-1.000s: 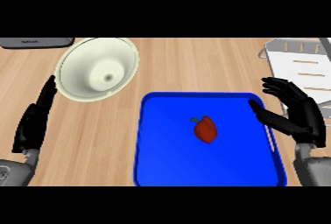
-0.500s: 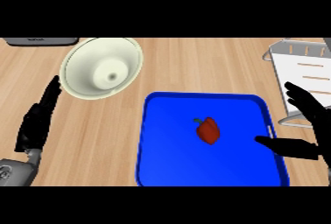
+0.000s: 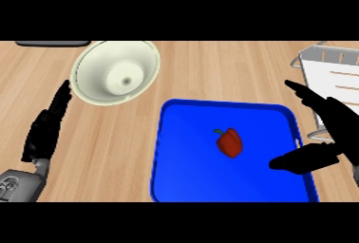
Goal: Pick the bell pepper from the tray and place it in the tiered basket
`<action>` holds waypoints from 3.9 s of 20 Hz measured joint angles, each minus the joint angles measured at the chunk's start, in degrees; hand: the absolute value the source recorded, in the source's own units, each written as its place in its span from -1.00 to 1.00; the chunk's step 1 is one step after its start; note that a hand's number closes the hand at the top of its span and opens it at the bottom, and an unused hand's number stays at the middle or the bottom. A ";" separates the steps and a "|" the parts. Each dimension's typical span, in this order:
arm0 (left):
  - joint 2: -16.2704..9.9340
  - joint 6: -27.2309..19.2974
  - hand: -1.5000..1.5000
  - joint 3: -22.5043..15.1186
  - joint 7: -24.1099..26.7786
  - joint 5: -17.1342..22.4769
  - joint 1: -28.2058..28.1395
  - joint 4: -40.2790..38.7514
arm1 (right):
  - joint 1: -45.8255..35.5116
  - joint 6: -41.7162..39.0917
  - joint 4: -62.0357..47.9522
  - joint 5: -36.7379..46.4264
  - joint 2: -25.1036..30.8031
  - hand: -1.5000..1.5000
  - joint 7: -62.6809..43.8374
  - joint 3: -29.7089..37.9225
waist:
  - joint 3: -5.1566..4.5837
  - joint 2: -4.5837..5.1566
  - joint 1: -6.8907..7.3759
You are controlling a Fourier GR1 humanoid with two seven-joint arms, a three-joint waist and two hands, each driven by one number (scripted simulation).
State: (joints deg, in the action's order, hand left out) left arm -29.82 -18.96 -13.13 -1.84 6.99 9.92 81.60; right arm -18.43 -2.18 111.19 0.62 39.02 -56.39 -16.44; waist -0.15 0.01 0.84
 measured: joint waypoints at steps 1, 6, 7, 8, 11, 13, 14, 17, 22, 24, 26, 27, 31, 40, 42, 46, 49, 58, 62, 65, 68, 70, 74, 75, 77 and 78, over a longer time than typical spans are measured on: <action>0.10 0.25 0.00 0.18 -0.26 -0.10 0.25 -0.01 | -2.23 -0.47 -0.71 -0.02 -0.82 -1.00 -2.16 -0.58 | 0.01 0.01 0.03; 1.54 0.65 0.00 0.52 0.67 -1.07 0.17 -1.03 | -8.48 -1.26 -7.29 1.28 -5.48 -1.00 -5.41 -4.16 | 0.04 0.09 0.02; 1.72 0.63 0.00 0.48 0.43 -1.36 0.13 -0.72 | -9.33 -1.43 -8.76 1.43 -6.37 -1.00 -5.73 -4.70 | 0.05 0.08 0.04; 1.64 0.67 0.00 0.72 0.01 -1.52 0.29 -0.64 | -9.91 -1.59 -9.10 1.20 -7.08 -1.00 -6.51 -5.20 | 0.06 0.05 -0.05; 1.65 1.17 0.00 1.31 -0.20 -1.89 0.71 -1.03 | -11.52 -2.37 -11.69 0.99 -8.53 -1.00 -7.79 -6.62 | 0.07 0.03 -0.19; 1.81 1.62 0.00 1.72 -0.49 -1.83 1.23 -1.25 | -12.40 -2.98 -13.09 0.97 -9.03 -1.00 -8.45 -7.64 | 0.07 0.01 -0.30; 2.29 1.33 0.00 1.76 -0.19 -2.28 1.57 -1.96 | -12.67 -3.14 -14.02 1.44 -9.55 -1.00 -8.53 -8.31 | 0.07 0.02 -0.39; 2.56 1.58 0.00 2.06 -0.65 -2.61 0.59 -0.76 | -12.58 -3.85 -15.93 2.22 -10.50 -1.00 -8.39 -9.39 | 0.10 -0.02 -0.39; 2.64 3.05 0.00 3.79 0.23 -2.70 0.27 -1.34 | -12.37 -4.27 -17.90 4.36 -12.50 -1.00 -8.24 -10.87 | 0.12 -0.04 -0.57; 2.87 3.25 0.00 4.11 -0.23 -3.08 -0.35 -0.38 | -12.01 -4.44 -17.69 5.64 -13.05 -1.00 -8.20 -11.34 | 0.12 -0.08 -0.59; 3.26 3.38 0.00 4.53 -0.27 -3.24 -0.52 -0.35 | -12.10 -4.91 -17.41 6.48 -13.21 -1.00 -8.44 -12.09 | 0.11 -0.10 -0.65; 3.19 3.52 0.00 4.78 -0.63 -3.33 -0.13 -0.44 | -12.11 -4.91 -16.98 7.42 -13.55 -1.00 -8.90 -13.03 | 0.11 -0.11 -0.73; 3.79 3.58 0.00 4.97 -0.99 -4.39 -0.67 0.22 | -10.95 -5.44 -15.73 10.00 -13.06 -1.00 -8.84 -13.93 | 0.11 -0.14 -0.82; 5.42 4.56 0.00 6.10 -0.82 -5.88 -0.38 -0.75 | -9.96 -5.77 -17.07 16.31 -17.66 -1.00 -9.28 -16.24 | 0.11 -0.09 -0.86; 5.27 5.21 0.00 6.60 -0.96 -5.74 -0.43 -0.37 | -8.98 -5.93 -16.64 17.08 -18.01 -1.00 -9.44 -16.33 | 0.10 -0.13 -0.89; 6.12 5.01 0.00 6.72 -0.66 -6.81 -1.10 -0.14 | -8.43 -6.42 -19.18 17.94 -19.22 -1.00 -8.50 -15.18 | 0.12 -0.09 -0.75; 6.46 5.26 0.00 6.86 -1.27 -7.28 -1.80 1.20 | -7.05 -6.63 -20.00 18.80 -20.12 -1.00 -8.01 -14.57 | 0.13 -0.08 -0.74; 7.74 7.04 0.00 8.60 -1.45 -8.84 -1.32 0.83 | -5.66 -7.97 -25.10 22.46 -24.07 -1.00 -5.58 -12.17 | 0.13 -0.03 -0.73; 8.87 7.32 0.00 9.14 -1.39 -9.95 -1.06 0.35 | -7.20 -8.38 -29.89 23.90 -26.83 -1.00 -3.75 -10.35 | 0.14 0.00 -0.63; 9.27 7.84 0.00 9.55 -2.18 -10.75 -1.35 1.49 | -6.33 -8.55 -31.82 25.15 -28.51 -1.00 -2.83 -9.75 | 0.14 -0.02 -0.63; 9.30 8.92 0.00 10.42 -3.25 -10.76 -0.51 1.87 | -5.95 -9.00 -33.99 25.61 -29.89 1.00 -1.88 -9.00 | 0.09 -0.08 -0.66; 9.70 8.90 0.00 10.31 -3.14 -11.17 -0.50 1.81 | -6.54 -10.65 -35.05 24.88 -29.81 1.00 -1.07 -8.77 | -0.14 -0.31 -0.72; 9.49 9.47 0.00 11.13 -2.13 -11.34 -1.02 1.33 | -7.56 -14.18 -35.48 26.75 -28.03 1.00 2.09 -11.25 | -0.29 -0.48 -0.70; 9.43 9.66 0.00 11.44 -2.45 -11.34 -1.34 2.02 | -7.43 -14.54 -35.45 27.56 -28.01 1.00 2.56 -11.54 | -0.29 -0.51 -0.69; 9.74 10.28 0.00 11.99 -1.69 -11.43 -1.75 1.98 | -7.56 -15.22 -35.09 28.58 -28.65 1.00 2.71 -10.96 | -0.29 -0.52 -0.78; 10.45 9.76 0.00 11.66 -1.54 -12.12 -1.53 1.37 | -7.09 -14.80 -34.69 29.03 -29.46 1.00 2.47 -10.82 | -0.32 -0.54 -0.89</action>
State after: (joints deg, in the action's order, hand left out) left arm -19.37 -9.20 -1.46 -3.38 -5.14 8.40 82.97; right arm -25.52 -16.98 76.50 29.65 9.56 -53.92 -27.26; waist -0.46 -0.54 -0.04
